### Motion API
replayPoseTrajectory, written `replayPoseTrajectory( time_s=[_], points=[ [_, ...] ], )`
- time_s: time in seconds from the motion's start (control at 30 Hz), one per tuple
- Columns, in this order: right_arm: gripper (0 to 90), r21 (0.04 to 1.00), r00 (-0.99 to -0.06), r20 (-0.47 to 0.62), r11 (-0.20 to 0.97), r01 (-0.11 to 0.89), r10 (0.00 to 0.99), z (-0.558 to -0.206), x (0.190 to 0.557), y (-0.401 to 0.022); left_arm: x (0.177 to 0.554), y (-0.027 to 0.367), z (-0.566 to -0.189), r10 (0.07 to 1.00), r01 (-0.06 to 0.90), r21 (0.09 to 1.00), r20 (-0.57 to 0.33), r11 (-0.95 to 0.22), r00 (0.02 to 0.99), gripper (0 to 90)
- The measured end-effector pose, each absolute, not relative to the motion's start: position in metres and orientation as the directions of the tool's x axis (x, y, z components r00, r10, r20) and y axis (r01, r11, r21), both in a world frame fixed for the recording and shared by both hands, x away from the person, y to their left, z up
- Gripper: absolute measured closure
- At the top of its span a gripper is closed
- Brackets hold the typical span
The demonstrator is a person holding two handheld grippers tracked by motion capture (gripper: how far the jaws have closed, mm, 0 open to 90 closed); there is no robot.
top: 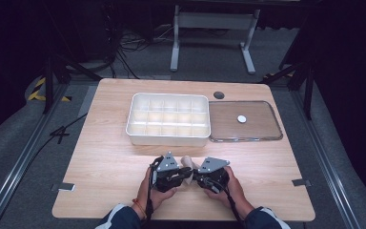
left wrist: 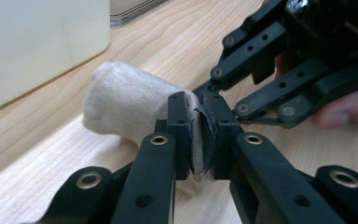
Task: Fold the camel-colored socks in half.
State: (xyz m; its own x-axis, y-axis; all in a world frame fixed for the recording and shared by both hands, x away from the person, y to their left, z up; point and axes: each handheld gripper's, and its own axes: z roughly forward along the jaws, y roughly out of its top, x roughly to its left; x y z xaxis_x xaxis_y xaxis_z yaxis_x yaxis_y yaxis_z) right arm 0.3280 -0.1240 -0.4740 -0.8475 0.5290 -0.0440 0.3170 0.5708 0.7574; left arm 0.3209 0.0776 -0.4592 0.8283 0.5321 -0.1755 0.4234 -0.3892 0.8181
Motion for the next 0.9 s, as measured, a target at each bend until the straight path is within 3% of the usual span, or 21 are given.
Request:
replayPoseTrajectory(
  time_s=[0.07, 0.23, 0.5, 0.9],
  points=[
    [70.4, 0.765, -0.841, -0.032, 0.555, 0.327, 0.539, -0.472, 0.330, -0.130, 0.322, 0.077, -0.459, 0.540, 0.426, 0.816, -0.172, -0.391, 0.824, 82.5],
    [74.1, 0.806, -0.805, 0.012, 0.471, 0.359, 0.593, -0.460, 0.331, -0.161, 0.326, 0.077, -0.460, 0.540, 0.429, 0.811, -0.170, -0.398, 0.824, 82.6],
    [79.6, 0.746, -0.827, -0.004, 0.552, 0.372, 0.563, -0.472, 0.328, -0.153, 0.326, 0.068, -0.462, 0.530, 0.417, 0.810, -0.159, -0.412, 0.833, 82.0],
    [71.0, 0.780, -0.790, 0.044, 0.474, 0.409, 0.611, -0.459, 0.334, -0.167, 0.323, 0.061, -0.468, 0.531, 0.411, 0.799, -0.138, -0.439, 0.836, 80.5]
  ],
)
